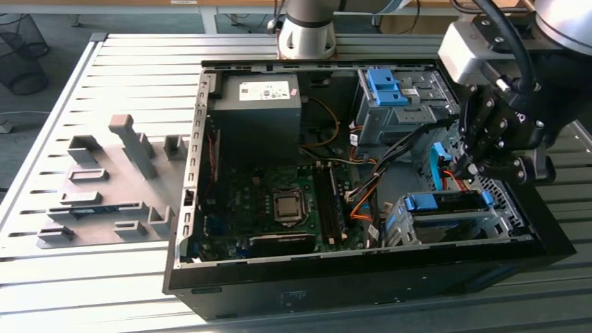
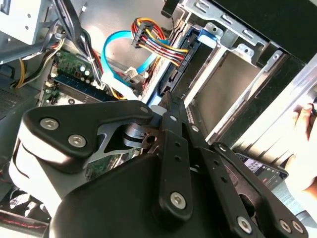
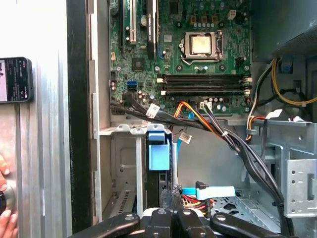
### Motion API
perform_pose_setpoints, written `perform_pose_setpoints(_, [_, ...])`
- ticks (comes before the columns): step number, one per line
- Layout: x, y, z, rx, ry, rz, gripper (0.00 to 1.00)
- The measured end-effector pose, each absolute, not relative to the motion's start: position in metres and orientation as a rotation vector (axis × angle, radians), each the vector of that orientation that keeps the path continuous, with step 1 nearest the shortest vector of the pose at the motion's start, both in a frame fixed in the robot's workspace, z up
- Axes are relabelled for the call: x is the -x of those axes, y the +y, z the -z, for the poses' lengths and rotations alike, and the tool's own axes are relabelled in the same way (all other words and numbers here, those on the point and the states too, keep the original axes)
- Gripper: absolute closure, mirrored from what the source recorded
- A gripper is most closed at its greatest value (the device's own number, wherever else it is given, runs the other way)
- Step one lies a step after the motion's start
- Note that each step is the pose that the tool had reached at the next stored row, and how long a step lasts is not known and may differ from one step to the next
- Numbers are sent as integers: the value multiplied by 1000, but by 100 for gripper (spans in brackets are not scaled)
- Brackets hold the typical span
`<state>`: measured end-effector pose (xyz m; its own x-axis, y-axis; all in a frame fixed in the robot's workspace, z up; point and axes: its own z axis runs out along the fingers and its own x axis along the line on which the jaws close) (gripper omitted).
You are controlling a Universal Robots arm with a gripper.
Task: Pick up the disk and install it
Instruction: 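Insert the second disk wire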
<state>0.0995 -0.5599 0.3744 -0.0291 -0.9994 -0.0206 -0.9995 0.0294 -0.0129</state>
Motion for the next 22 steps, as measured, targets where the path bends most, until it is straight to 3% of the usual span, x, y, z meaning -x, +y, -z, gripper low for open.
perform_pose_setpoints(22, [-87, -538, -383, 2170, 2235, -4, 89])
